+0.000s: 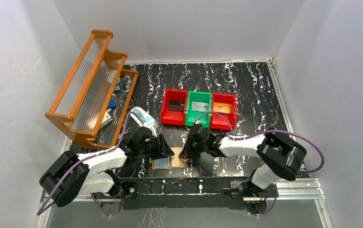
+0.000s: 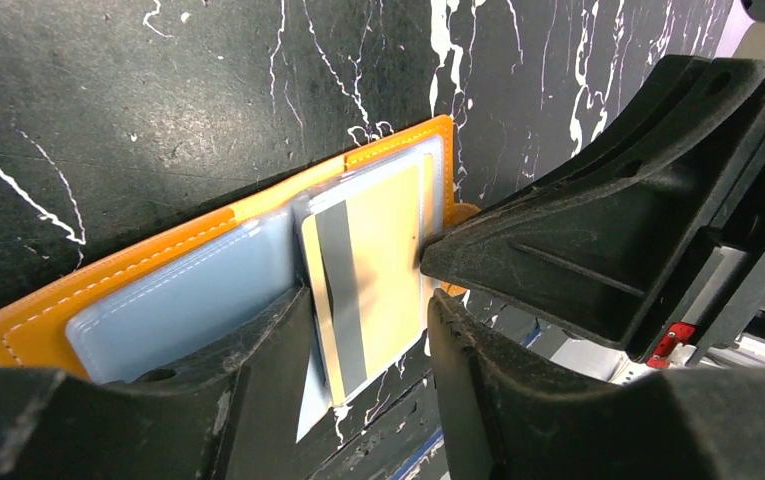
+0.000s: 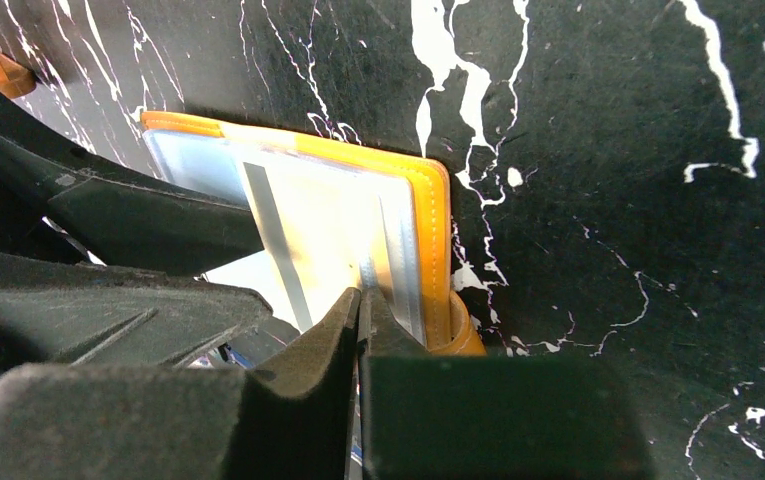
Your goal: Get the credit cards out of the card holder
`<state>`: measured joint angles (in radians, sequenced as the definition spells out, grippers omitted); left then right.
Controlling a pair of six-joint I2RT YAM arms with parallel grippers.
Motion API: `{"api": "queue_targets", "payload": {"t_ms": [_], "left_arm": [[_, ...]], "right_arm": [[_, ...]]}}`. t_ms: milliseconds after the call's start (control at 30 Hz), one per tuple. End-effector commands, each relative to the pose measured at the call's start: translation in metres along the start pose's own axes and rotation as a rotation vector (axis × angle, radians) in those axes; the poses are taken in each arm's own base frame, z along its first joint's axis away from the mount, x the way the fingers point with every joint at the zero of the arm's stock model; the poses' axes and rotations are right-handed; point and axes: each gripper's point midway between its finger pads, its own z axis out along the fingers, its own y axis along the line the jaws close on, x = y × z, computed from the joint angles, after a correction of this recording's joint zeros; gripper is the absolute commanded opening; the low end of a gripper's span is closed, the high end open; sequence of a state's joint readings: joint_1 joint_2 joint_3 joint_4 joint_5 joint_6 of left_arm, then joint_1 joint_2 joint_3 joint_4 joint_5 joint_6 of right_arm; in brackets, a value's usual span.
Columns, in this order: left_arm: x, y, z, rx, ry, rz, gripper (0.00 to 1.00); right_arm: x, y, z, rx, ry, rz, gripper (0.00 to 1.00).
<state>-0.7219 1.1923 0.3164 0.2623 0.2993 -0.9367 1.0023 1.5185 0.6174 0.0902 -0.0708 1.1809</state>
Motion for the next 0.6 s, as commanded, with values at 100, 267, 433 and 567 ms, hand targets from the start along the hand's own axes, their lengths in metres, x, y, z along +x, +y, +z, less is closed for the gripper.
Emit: {"api": "queue_targets", "payload": {"t_ms": [100, 267, 433, 567], "left_arm": [[0.001, -0.011, -0.002, 0.069, -0.013, -0.007, 0.30], [-0.002, -0.021, -0.007, 0.127, -0.040, -0.018, 0.13], [-0.004, -0.026, -0.011, 0.148, -0.050, -0.019, 0.16], [-0.005, -0.029, -0.014, 0.160, -0.058, -0.022, 0.19]], "right_arm": [[0.018, -0.078, 0.007, 0.248, 0.028, -0.001, 0.11], [0.020, -0.081, 0.008, 0.254, 0.034, 0.003, 0.10], [0.021, -0.083, 0.008, 0.258, 0.036, 0.006, 0.11], [0.021, -0.083, 0.008, 0.260, 0.038, 0.006, 0.11]]}}
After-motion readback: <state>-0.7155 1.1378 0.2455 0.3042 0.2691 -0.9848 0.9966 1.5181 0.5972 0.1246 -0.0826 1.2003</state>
